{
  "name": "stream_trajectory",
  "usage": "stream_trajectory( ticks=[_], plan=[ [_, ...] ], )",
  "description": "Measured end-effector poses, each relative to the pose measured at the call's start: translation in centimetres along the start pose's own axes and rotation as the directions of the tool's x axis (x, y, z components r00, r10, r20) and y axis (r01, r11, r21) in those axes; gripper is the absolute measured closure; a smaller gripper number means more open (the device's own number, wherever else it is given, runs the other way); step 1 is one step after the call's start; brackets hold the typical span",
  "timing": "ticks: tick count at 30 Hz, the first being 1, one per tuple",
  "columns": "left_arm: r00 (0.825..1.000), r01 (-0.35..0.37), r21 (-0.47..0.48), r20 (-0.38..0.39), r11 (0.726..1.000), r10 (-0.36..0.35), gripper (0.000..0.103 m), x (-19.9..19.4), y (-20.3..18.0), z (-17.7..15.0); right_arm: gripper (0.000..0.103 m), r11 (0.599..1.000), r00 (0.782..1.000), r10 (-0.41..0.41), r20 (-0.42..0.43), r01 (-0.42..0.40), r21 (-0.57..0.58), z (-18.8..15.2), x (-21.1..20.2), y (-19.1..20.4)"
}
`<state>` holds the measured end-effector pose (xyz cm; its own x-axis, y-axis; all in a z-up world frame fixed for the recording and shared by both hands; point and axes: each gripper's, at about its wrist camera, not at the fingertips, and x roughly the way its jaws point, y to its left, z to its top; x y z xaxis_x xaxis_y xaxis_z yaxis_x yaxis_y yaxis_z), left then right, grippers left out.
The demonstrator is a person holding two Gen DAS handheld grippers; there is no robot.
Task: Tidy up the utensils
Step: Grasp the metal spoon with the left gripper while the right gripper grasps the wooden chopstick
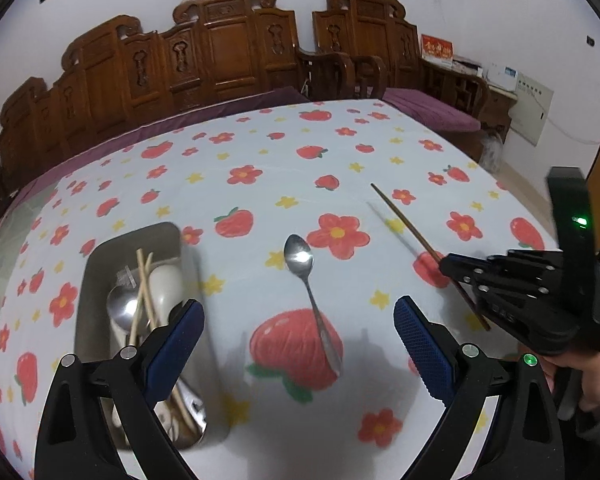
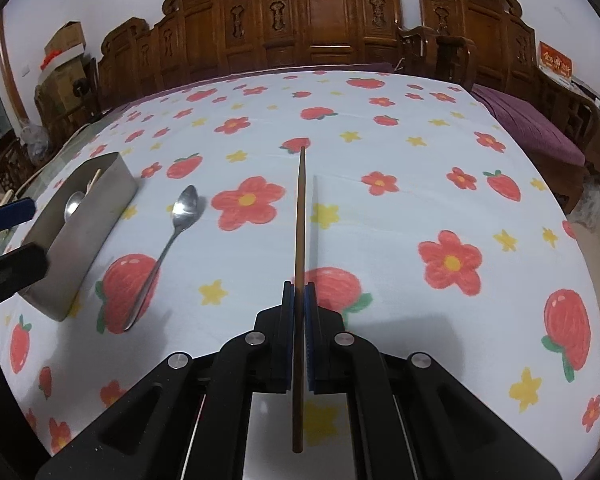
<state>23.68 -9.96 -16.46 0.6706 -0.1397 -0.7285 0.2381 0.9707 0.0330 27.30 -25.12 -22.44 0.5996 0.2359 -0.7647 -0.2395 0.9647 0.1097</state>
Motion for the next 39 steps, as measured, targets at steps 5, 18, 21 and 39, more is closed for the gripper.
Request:
stream_trajectory(
  ticks=[5,18,21,39],
  plan=[
    [1.0,-0.004,0.006,-0.027,1.0,0.004,0.011,2.5,-0.6,1.4,0.097,1.0,1.0,-0.002,-0.001,0.002,0.014,0.0,0.1,-0.9],
    [0.992,0.003,-0.051,-0.126,0.999,-0.009,0.022,9.1,0.2,3.5,0.097,1.0,1.0,0.018,0.007,-0.018,0.022,0.7,0.6,-1.3],
    [0.988,0.011,-0.073,-0.152,0.997,-0.022,0.027,10.3,0.6,3.5,0.097,0.999,1.0,0.025,0.007,-0.025,0.02,0.9,0.7,-1.1],
    [0.981,-0.029,-0.076,-0.194,0.997,0.014,0.075,13.1,0.7,3.2,0.097,0.999,0.999,0.039,0.006,-0.039,0.009,1.0,0.8,-0.7]
  ],
)
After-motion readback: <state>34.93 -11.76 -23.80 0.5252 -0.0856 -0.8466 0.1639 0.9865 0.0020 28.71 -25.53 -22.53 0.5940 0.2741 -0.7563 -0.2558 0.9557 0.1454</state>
